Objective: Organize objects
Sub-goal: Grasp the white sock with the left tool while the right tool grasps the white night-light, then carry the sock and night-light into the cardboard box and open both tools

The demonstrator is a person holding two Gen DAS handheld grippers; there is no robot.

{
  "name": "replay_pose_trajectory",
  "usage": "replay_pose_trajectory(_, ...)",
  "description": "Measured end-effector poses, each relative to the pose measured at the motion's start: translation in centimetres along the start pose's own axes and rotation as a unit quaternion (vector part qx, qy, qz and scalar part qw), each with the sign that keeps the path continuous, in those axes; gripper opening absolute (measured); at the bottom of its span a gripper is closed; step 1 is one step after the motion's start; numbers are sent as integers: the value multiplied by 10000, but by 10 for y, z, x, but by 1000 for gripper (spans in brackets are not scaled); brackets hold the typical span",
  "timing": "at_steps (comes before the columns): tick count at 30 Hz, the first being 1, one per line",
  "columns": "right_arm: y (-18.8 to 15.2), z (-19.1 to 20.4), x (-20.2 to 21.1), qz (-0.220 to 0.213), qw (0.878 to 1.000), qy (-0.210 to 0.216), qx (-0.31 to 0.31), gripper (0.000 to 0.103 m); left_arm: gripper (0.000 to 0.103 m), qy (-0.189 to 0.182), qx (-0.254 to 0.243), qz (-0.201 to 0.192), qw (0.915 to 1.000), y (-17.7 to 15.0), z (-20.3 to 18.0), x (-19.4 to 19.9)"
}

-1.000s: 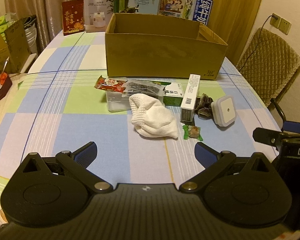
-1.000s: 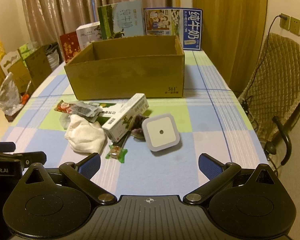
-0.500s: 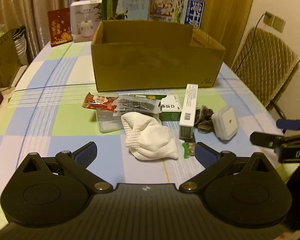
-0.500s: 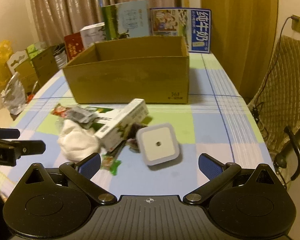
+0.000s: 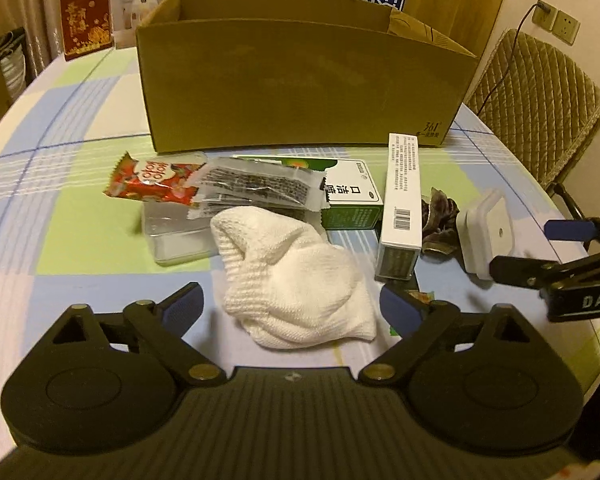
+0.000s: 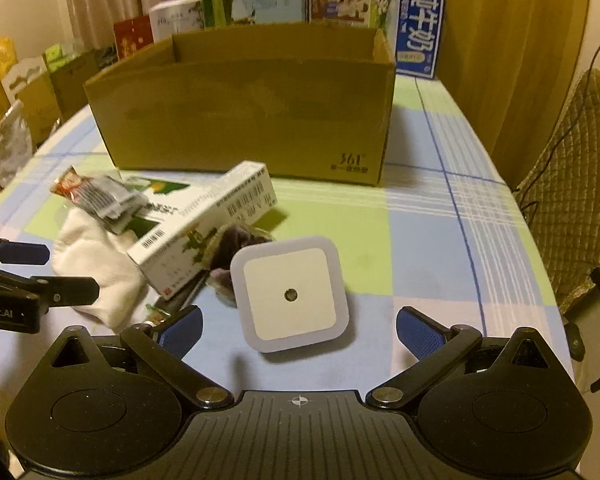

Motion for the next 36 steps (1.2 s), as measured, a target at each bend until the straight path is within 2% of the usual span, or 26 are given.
replay_pose_trajectory(4,3,6,-11,27,9997,-33,227,100,83,-136,31,66,9999,-1,2,-10)
replay_pose_trajectory(6,5,8,-17,68,9995,-31,305,91,74,-160,31,103,9998,0,3,-14)
replay_pose_trajectory(10,9,9,-25,187,9993,-30,320,80,65,-135,26,135,9998,-1,5,-18)
replay_pose_trajectory(12,10,10,-28,219,9993,-48,306,65,50,-105,8,116,9999,-1,6,-16)
replay_pose_trajectory(15,11,12,-27,219,9993,-92,295,63,35,-149,-10,94,9998,-1,7,-11)
replay_pose_trajectory(18,10,15,-22,189,9992,-133,336,63,29,-159,-26,85,9998,-1,6,-7)
replay_pose_trajectory(27,13,21,3,-74,9998,-116,127,63,26,6,-132,-15,9999,3,5,22)
replay_pose_trajectory(36,23,33,29,-429,9990,90,-5,63,26,92,-6,-390,9992,17,8,59)
Point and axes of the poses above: each gripper's, at about its wrist camera, not at the fingertips, and x roughly against the way its jaws point, z to its left, y to its top, the point moved 2 cm from there along -x, roughly the way its jaws point, and after that the axes turned 8 degrees about -x, right-handed, at the moved point
